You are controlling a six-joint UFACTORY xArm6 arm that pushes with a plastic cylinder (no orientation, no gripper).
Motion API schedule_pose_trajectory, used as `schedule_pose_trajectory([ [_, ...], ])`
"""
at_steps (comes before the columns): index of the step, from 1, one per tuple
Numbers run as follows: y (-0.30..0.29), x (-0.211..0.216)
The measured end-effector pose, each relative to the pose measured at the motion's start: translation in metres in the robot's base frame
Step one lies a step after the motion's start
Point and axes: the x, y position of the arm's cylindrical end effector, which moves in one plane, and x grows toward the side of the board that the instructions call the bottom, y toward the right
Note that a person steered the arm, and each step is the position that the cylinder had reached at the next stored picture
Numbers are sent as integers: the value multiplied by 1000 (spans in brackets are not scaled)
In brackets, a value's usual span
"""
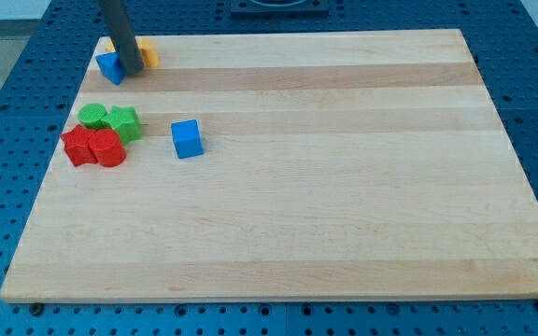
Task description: Push the blue triangle into the yellow hexagon
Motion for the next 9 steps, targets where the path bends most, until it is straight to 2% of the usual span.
schedule_pose_trajectory([
  [1, 2, 7],
  [3, -13, 50],
  [4, -31, 51],
  [7, -31, 16],
  [9, -43, 16],
])
